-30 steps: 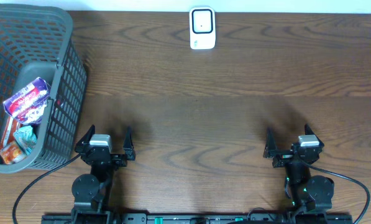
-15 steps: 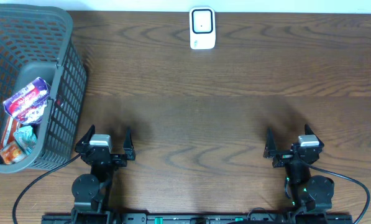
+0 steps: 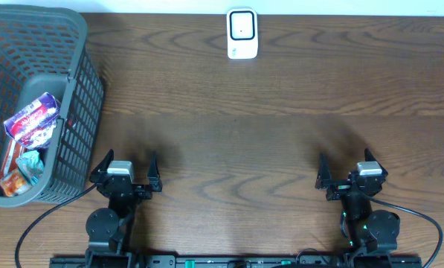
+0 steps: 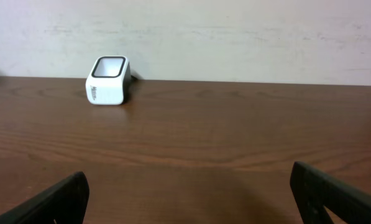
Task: Scan the item barcode
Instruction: 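Move the left gripper into the grey basket, then grasp the purple snack bag in the basket with the left gripper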
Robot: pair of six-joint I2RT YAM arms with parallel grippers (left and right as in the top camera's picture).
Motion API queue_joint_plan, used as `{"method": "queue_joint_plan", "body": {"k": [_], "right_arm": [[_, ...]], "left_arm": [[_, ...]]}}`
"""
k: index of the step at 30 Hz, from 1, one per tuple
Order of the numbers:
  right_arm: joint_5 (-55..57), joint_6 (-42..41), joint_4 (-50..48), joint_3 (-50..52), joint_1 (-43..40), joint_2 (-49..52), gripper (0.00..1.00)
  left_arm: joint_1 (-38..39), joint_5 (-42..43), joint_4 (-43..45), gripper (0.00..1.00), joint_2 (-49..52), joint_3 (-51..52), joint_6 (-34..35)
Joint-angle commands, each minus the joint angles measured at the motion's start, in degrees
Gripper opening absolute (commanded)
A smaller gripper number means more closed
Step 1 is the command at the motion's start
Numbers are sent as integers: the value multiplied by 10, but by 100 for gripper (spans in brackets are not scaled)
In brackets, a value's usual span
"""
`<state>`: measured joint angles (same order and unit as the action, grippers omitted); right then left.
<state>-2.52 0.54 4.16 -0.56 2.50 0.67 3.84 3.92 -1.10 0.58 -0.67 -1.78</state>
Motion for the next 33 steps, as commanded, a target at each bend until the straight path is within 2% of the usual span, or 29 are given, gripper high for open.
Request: {"method": "queue_joint_plan", "body": {"k": [1, 6, 8, 10, 12, 14, 16, 18, 21, 23, 27, 31, 33], "right_arm": [[5, 6, 1, 2, 4, -3, 99], [5, 6, 1, 2, 4, -3, 99], [5, 6, 1, 2, 4, -3, 99], [5, 6, 1, 2, 4, -3, 99], [5, 6, 1, 2, 4, -3, 99], [5, 6, 1, 2, 4, -3, 99], [5, 6, 1, 2, 4, -3, 99], [5, 6, 1, 2, 4, -3, 99], [5, 6, 1, 2, 4, -3, 99], [5, 6, 1, 2, 4, -3, 99], [5, 6, 1, 2, 4, -3, 99], [5, 6, 1, 2, 4, -3, 99], [5, 6, 1, 2, 4, -3, 99]], "left_arm": [[-2, 6, -27, 98, -3, 4, -6], [-2, 15, -20, 98, -3, 4, -1], [-2, 76, -2, 98, -3, 4, 28], [-2, 197, 44, 98, -3, 4, 59], [-2, 310, 124, 98, -3, 4, 62], [-2, 340, 216, 98, -3, 4, 99], [-2, 326, 317, 98, -3, 3, 163], [-2, 280, 395, 98, -3, -8, 195], [-2, 168, 416, 98, 12, -60, 198], [-2, 99, 398, 98, 42, -115, 162], [-3, 35, 343, 98, 159, -254, -11], [-3, 8, 304, 98, 322, -433, -30], [-4, 2, 251, 98, 402, -532, -87]]}}
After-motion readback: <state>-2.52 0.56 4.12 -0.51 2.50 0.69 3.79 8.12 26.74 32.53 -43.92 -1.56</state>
